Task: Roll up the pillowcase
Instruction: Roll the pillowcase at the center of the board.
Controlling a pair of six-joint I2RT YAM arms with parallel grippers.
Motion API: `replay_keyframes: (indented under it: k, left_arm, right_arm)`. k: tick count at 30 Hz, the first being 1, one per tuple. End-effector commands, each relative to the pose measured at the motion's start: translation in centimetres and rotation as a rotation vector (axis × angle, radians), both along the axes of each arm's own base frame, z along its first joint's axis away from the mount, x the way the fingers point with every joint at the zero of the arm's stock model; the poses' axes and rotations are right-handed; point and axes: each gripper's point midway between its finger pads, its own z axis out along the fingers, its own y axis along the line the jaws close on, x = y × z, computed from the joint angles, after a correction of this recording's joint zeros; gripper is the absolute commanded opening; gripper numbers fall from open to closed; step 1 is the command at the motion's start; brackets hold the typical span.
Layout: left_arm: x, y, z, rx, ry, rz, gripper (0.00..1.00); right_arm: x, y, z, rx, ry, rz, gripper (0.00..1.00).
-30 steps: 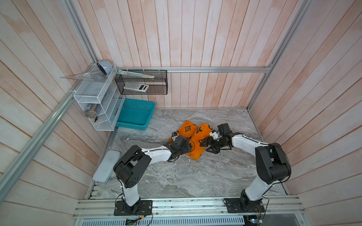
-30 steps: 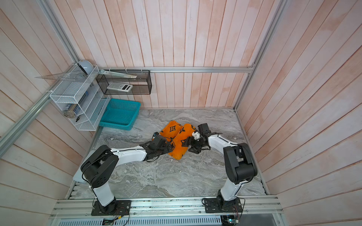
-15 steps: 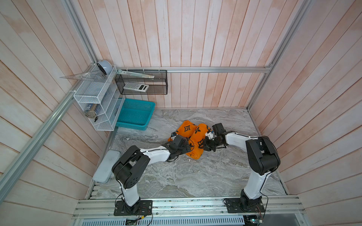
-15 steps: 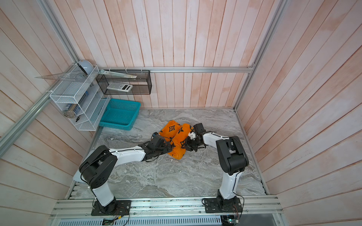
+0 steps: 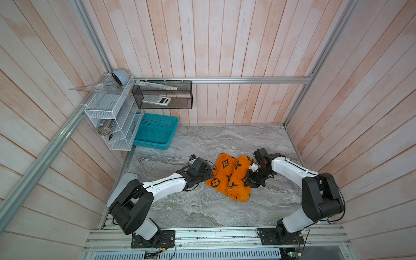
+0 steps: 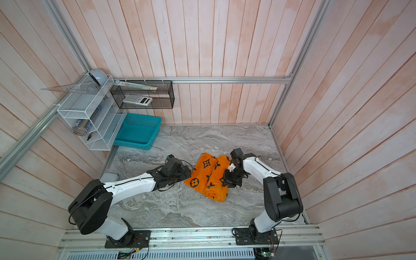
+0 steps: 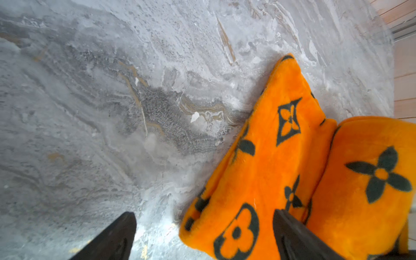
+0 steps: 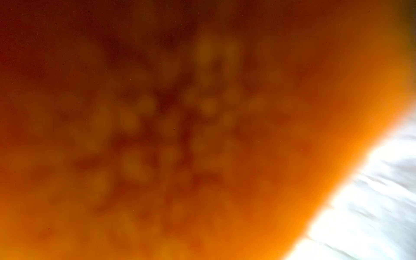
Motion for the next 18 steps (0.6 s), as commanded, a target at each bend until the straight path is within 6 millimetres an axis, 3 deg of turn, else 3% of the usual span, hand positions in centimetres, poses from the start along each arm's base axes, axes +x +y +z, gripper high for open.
replay_keyframes:
  k: [1,3,6,18]
  left_arm:
    - [0.1,0.7,-1.6,0.075,0.026,-0.004,1.00]
    - [0.5,0.2,-1.9,0.082,0.029,-0.018,1.00]
    - [1.0,-0.2,-2.5,0.078,0.025,-0.019,1.00]
    - [0.5,-1.7,-5.0,-0.011,0.038,-0.058,1.00]
  right_arm:
    - [-0.6,-1.8,0.2,-0.147,0.040,0.060,0.32]
    - [0.4,-1.0,1.0,-0.151,0.004,0.075,0.42]
    - [1.4,0.0,2.2,-0.144,-0.034,0.082,0.48]
    - [4.4,4.9,4.5,-0.125,-0.132,0.203,0.50]
